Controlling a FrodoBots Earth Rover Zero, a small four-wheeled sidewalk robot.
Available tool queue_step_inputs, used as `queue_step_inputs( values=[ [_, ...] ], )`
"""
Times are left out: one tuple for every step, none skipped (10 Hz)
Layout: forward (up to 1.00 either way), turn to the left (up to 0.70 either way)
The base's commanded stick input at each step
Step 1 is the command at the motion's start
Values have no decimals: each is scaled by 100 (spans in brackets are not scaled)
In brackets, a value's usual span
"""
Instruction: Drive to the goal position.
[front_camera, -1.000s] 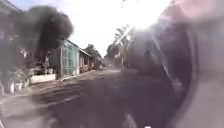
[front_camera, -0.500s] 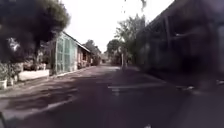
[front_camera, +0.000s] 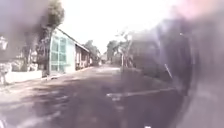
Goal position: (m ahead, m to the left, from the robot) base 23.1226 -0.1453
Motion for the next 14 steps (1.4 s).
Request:
queue_step_inputs(
  values=[
    [100,0],
    [100,0],
    [100,0],
    [100,0],
    [100,0],
    [100,0],
    [100,0],
    [100,0],
    [100,0],
    [100,0],
    [100,0],
    [100,0],
    [100,0],
    [100,0]
  ],
)
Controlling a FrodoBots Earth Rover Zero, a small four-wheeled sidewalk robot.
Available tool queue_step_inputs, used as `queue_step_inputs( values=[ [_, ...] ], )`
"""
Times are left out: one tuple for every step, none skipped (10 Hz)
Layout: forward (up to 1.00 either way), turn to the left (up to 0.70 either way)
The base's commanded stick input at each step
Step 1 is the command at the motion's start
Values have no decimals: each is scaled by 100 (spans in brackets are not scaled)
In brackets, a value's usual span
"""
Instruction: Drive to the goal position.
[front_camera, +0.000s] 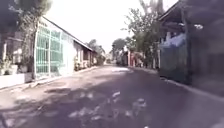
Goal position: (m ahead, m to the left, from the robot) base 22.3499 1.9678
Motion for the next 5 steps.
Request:
queue_step_inputs(
  values=[
    [100,0],
    [100,0],
    [100,0],
    [100,0],
    [100,0]
  ],
)
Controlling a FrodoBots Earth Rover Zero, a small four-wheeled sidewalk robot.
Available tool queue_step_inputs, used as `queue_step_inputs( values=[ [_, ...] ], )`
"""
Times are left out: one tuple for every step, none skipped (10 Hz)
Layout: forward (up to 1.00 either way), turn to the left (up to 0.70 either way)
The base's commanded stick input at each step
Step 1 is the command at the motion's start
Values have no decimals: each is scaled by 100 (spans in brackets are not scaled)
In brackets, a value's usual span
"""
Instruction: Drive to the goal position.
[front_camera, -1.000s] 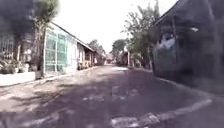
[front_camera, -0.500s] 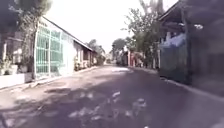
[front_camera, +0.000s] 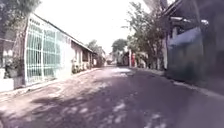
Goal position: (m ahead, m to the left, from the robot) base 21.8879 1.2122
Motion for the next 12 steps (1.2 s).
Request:
queue_step_inputs(
  values=[
    [100,0],
    [100,0],
    [100,0],
    [100,0],
    [100,0],
    [100,0],
    [100,0],
    [100,0],
    [100,0],
    [100,0],
    [100,0],
    [100,0]
  ],
)
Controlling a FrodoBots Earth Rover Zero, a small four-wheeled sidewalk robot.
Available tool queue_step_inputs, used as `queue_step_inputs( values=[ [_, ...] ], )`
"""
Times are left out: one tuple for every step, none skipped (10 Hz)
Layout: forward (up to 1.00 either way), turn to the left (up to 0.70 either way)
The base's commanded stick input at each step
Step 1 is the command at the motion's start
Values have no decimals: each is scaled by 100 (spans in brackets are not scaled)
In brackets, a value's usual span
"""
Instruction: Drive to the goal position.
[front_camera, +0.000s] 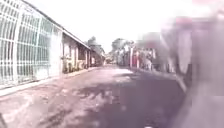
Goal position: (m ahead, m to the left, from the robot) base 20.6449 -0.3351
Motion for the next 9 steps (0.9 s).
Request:
queue_step_inputs(
  values=[
    [100,0],
    [100,0],
    [100,0],
    [100,0],
    [100,0],
    [100,0],
    [100,0],
    [100,0],
    [100,0]
  ],
)
